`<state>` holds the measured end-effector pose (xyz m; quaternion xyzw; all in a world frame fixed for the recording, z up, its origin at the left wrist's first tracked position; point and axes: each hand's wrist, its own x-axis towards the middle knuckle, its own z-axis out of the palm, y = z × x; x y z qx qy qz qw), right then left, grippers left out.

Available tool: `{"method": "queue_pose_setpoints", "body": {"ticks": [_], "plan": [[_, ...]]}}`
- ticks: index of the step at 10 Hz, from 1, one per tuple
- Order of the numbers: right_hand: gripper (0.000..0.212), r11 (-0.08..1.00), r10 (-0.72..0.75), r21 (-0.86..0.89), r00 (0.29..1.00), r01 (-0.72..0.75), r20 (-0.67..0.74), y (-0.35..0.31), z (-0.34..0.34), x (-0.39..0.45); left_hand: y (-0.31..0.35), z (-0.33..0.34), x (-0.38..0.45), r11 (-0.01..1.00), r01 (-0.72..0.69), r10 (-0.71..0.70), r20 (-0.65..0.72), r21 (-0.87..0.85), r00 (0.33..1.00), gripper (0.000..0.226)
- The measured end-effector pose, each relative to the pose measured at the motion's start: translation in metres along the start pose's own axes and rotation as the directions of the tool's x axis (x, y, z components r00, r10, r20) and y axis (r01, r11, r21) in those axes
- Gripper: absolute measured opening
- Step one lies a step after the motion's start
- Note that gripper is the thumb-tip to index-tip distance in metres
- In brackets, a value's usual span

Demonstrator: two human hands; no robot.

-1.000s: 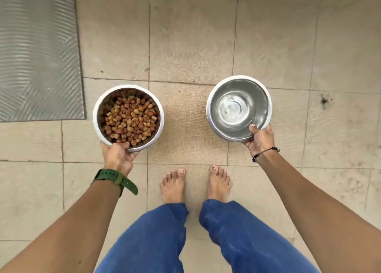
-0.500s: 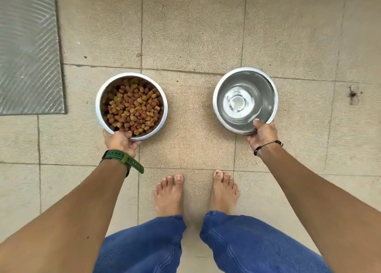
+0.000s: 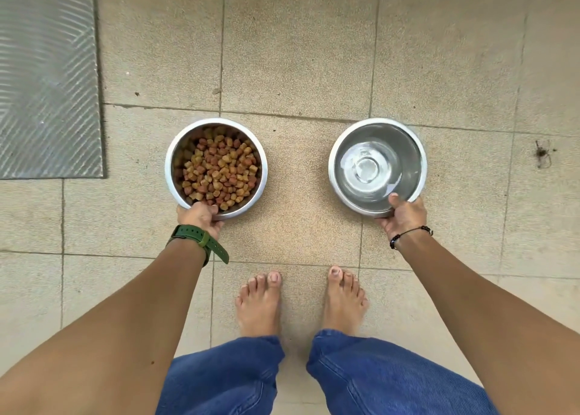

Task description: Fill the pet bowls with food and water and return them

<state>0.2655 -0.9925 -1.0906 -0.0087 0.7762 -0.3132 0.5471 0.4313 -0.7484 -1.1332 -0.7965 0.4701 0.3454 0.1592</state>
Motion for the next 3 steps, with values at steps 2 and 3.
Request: {"method": "queue_pose_setpoints", "body": {"ticks": [2, 3], "plan": [[0.024, 0.998, -0.022, -0.051, 0.999, 0.02, -0.048, 0.005, 0.004, -0.013, -0.002, -0.003, -0.001, 0.998, -0.06, 0.06, 0.002, -0.021, 0.998, 0.076], [0.048, 0.998, 0.05, -0.043, 0.999, -0.051, -0.021, 0.009, -0.01, -0.026, -0.001, -0.008, -0.001, 0.999, -0.035, 0.035, 0.05, 0.005, 0.998, 0.06]]}}
